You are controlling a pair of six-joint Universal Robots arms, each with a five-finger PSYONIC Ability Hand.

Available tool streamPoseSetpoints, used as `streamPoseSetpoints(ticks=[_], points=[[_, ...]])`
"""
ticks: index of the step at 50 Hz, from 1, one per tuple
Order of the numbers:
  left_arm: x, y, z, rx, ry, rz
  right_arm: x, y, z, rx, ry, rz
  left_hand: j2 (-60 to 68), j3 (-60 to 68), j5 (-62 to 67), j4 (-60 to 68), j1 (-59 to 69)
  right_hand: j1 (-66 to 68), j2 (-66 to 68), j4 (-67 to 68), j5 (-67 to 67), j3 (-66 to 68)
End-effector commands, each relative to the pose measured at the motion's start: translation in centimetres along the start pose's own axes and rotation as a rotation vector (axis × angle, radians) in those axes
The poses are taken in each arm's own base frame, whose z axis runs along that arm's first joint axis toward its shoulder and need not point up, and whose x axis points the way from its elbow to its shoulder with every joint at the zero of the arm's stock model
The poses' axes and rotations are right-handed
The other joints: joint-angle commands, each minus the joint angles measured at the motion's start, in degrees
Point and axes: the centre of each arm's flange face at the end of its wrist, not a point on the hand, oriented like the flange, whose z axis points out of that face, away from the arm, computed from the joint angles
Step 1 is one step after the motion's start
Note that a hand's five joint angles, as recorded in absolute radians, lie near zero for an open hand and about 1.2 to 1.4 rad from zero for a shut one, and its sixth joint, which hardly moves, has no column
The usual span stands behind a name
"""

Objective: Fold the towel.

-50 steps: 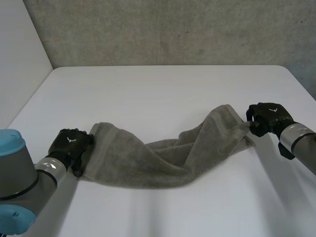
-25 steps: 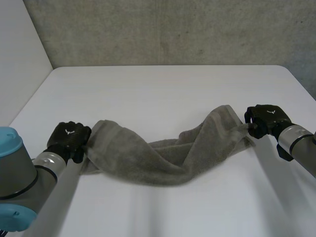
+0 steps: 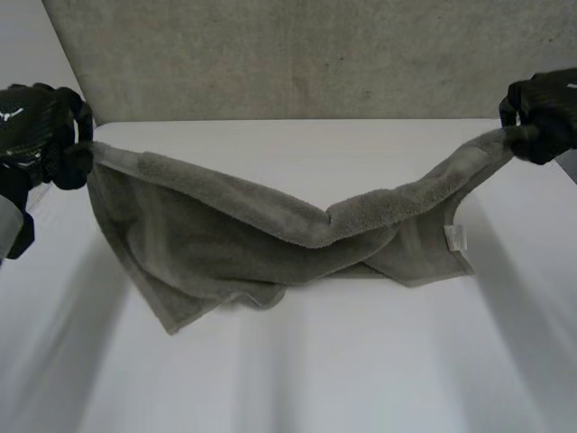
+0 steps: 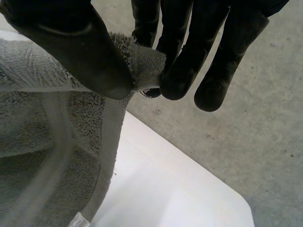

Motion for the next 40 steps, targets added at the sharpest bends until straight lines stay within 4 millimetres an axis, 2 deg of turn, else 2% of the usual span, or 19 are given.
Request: streamPoseSetpoints(ticks=[1, 5, 11, 13, 14, 15, 16, 17, 19, 20, 21, 22, 24, 26, 30, 32, 33, 35, 40], points=[[0.5, 3.1, 1.4, -0.207, 0.036, -0.021, -0.5, 2.1, 0.9, -0.176, -0.1, -0.083, -5.16, -8.39, -14.3, -6.67, -2.29, 3.1, 3.87, 3.03, 3.83, 3.81], [0.8, 6.3, 4.0, -0.343, 0.049, -0.039, 0.0, 3.5, 3.1, -0.217, -0.117, -0.08, -5.16, -8.39, -14.3, -6.67, -2.29, 3.1, 3.87, 3.03, 3.83, 3.81], [1.0, 6.7, 8.5, -0.347, 0.047, -0.032, -0.8, 3.1, 7.3, -0.187, -0.085, -0.126, -5.16, -8.39, -14.3, -6.67, -2.29, 3.1, 3.87, 3.03, 3.83, 3.81], [1.1, 3.2, 11.3, -0.222, 0.023, -0.029, -0.8, 1.8, 8.6, -0.122, -0.044, -0.146, -5.16, -8.39, -14.3, -6.67, -2.29, 3.1, 3.87, 3.03, 3.83, 3.81], [1.1, 3.2, 11.3, -0.221, 0.023, -0.029, -1.1, -0.2, 9.8, -0.016, -0.006, -0.152, -5.16, -8.39, -14.3, -6.67, -2.29, 3.1, 3.87, 3.03, 3.83, 3.81], [0.9, 0.6, 12.4, -0.13, 0.007, -0.032, -1.6, -2.6, 10.9, 0.132, 0.027, -0.132, -5.16, -8.39, -14.3, -6.67, -2.29, 3.1, 3.87, 3.03, 3.83, 3.81], [1.0, -2.0, 13.0, -0.038, 0.003, -0.05, -1.6, -2.6, 10.9, 0.134, 0.027, -0.132, -5.16, -8.39, -14.3, -6.67, -2.29, 3.1, 3.87, 3.03, 3.83, 3.81], [1.0, -2.0, 13.0, -0.037, 0.003, -0.05, -1.6, -4.4, 11.4, 0.26, 0.055, -0.086, -5.16, -8.39, -14.3, -6.67, -2.29, 3.1, 3.87, 3.03, 3.83, 3.81], [1.4, -7.0, 13.5, 0.174, 0.008, -0.139, -0.8, -6.3, 11.3, 0.397, 0.085, -0.022, -5.16, -8.39, -14.3, -6.67, -2.29, 3.1, 3.87, 3.03, 3.83, 3.81], [1.4, -7.1, 13.5, 0.175, 0.008, -0.14, 0.5, -9.1, 9.9, 0.54, 0.117, 0.026, -5.16, -8.39, -14.3, -6.67, -2.29, 3.1, 3.87, 3.03, 3.83, 3.81], [1.2, -9.5, 13.1, 0.275, 0.011, -0.193, 1.7, -11.6, 7.9, 0.663, 0.131, 0.073, -5.16, -8.39, -14.3, -6.67, -2.29, 3.1, 3.87, 3.03, 3.83, 3.81], [1.2, -9.5, 13.1, 0.276, 0.011, -0.193, 1.7, -11.6, 7.9, 0.664, 0.131, 0.073, -5.16, -8.39, -14.3, -6.67, -2.29, 3.1, 3.87, 3.03, 3.83, 3.81], [0.7, -12.9, 11.8, 0.411, 0.026, -0.275, 2.3, -12.7, 6.4, 0.717, 0.127, 0.106, -5.16, -8.39, -14.3, -6.67, -2.29, 3.1, 3.87, 3.03, 3.83, 3.81], [0.7, -13.0, 11.5, 0.422, 0.034, -0.299, 2.7, -10.8, 6.6, 0.651, 0.089, 0.148, -5.16, -8.39, -14.3, -6.67, -2.29, 3.1, 3.87, 3.03, 3.83, 3.81], [1.0, -9.8, 11.2, 0.326, 0.039, -0.318, 1.4, -8.0, 7.1, 0.536, 0.017, 0.16, -5.16, -8.39, -14.3, -6.67, -2.29, 3.1, 3.87, 3.03, 3.83, 3.81], [1.3, -5.6, 10.5, 0.196, 0.032, -0.308, 0.5, -6.4, 7.2, 0.468, -0.025, 0.162, -5.16, -8.39, -14.3, -6.67, -2.29, 3.1, 3.87, 3.03, 3.83, 3.81], [1.3, -5.5, 10.5, 0.195, 0.032, -0.308, -0.2, -4.8, 7.2, 0.41, -0.052, 0.15, -5.16, -8.39, -14.3, -6.67, -2.29, 3.1, 3.87, 3.03, 3.83, 3.81], [1.8, -1.4, 8.9, 0.067, 0.045, -0.291, -0.6, -2.9, 7.3, 0.348, -0.068, 0.128, -5.16, -8.39, -14.3, -6.67, -2.29, 3.1, 3.87, 3.03, 3.83, 3.81], [1.7, 3.9, 6.4, -0.051, 0.064, -0.247, -2.9, 3.7, 5.8, 0.142, -0.118, 0.04, -5.16, -8.39, -14.3, -6.67, -2.29, 3.1, 3.87, 3.03, 3.83, 3.81]])
